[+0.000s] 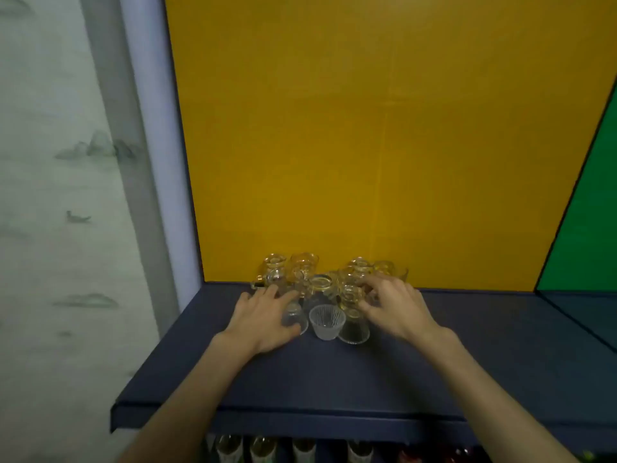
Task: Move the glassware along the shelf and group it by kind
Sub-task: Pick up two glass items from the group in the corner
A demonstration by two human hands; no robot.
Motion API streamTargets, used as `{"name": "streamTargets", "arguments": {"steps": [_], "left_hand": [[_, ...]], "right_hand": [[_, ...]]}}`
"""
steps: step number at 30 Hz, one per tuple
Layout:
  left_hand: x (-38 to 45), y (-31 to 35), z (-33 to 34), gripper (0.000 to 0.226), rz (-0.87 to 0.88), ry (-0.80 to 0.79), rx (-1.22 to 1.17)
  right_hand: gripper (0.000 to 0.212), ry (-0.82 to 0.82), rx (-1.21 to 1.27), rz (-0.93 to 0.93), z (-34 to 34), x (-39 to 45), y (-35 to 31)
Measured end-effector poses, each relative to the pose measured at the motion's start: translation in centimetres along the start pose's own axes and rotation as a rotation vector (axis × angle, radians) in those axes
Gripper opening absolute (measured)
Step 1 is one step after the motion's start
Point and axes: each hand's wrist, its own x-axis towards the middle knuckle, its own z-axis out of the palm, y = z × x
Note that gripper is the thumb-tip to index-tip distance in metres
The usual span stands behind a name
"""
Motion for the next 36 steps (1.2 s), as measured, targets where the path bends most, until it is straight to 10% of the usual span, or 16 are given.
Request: {"name": "streamTargets", "arguments": {"steps": [24,36], "left_hand": [[0.8,-0.2,2.3,0.073,-0.073,-0.165,-0.039],[-3.1,-0.7,3.4,0.059,-0.360,0.260,-0.844]], "right_hand": [[0.044,-0.105,0.011,0.345,0.9,-0.5,5.6],[0.077,-0.180,0.385,0.467,5.0,0.0,7.8]]}}
